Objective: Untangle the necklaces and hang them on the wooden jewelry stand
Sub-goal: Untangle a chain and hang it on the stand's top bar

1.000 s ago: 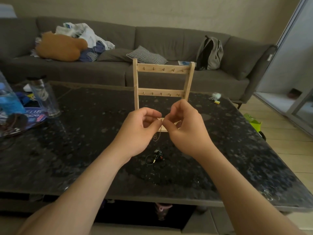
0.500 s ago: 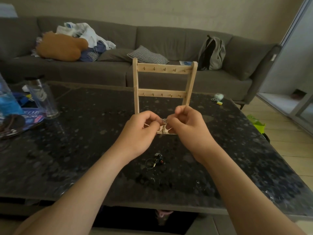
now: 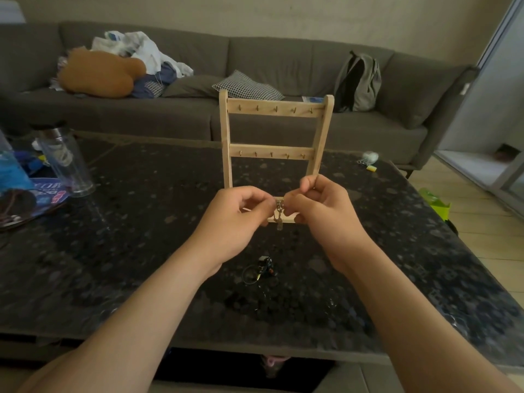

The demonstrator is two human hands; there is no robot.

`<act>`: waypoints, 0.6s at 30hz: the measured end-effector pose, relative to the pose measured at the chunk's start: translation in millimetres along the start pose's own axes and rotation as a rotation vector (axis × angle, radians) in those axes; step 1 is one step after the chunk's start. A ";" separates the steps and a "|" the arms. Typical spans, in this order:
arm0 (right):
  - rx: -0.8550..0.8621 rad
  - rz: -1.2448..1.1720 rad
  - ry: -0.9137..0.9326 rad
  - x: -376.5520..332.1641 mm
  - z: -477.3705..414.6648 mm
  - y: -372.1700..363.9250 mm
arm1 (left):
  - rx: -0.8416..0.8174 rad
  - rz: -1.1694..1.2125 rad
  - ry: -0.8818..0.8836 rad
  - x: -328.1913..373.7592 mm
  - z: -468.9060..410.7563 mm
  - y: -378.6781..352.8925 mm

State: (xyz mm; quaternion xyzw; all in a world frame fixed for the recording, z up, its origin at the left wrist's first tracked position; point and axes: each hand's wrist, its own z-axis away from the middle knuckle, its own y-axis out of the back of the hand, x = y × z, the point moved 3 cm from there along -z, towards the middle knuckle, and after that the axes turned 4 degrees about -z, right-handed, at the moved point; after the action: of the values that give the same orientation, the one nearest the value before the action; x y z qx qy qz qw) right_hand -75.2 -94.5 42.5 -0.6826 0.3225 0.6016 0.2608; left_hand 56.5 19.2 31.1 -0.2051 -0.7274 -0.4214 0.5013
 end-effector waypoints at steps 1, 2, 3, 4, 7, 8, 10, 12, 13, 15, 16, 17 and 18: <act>0.008 0.003 0.002 0.1 -0.2 -0.1 | 0.006 0.004 0.014 0.1 -0.1 -0.2; 0.014 0.003 0.004 0.0 -0.4 -0.4 | 0.017 0.012 0.034 0.0 -0.2 -0.2; 0.014 0.000 0.006 0.2 -0.5 -1.0 | 0.029 0.031 0.061 -0.3 -0.6 0.0; 0.011 -0.006 0.005 0.6 -0.4 -1.9 | 0.037 0.056 0.092 -0.8 -0.6 0.0; 0.013 -0.049 -0.003 1.6 -0.5 -4.4 | 0.034 0.145 0.172 -4.0 0.4 -1.6; 0.018 -0.063 -0.005 1.7 -1.0 -5.1 | 0.035 0.182 0.188 -5.1 0.4 -2.4; 0.030 -0.073 -0.009 1.7 -1.3 -6.0 | 0.036 0.242 0.212 -6.5 0.2 -3.5; 0.038 -0.069 -0.009 1.6 -1.6 -5.7 | 0.022 0.279 0.232 -5.7 -0.3 -4.0; 0.039 -0.065 -0.009 1.5 -1.4 -5.2 | 0.006 0.286 0.236 -4.6 0.2 -4.1; 0.032 -0.064 -0.011 1.1 -1.3 -5.1 | -0.022 0.264 0.217 -1.6 1.6 -2.8; 0.026 -0.064 -0.015 1.2 -1.2 -5.3 | -0.026 0.247 0.200 -0.8 2.2 -1.9; 0.024 -0.061 -0.019 1.4 -1.1 -5.4 | -0.023 0.229 0.180 0.1 3.0 -1.1; 0.025 -0.057 -0.023 1.8 -1.1 -5.0 | -0.018 0.216 0.161 0.8 3.3 -0.8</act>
State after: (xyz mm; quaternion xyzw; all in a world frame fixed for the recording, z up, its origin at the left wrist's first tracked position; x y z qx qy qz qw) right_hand -70.6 -92.3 40.7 -0.6814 0.3074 0.5975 0.2902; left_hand 53.7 21.3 31.1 -0.2522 -0.6547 -0.3866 0.5986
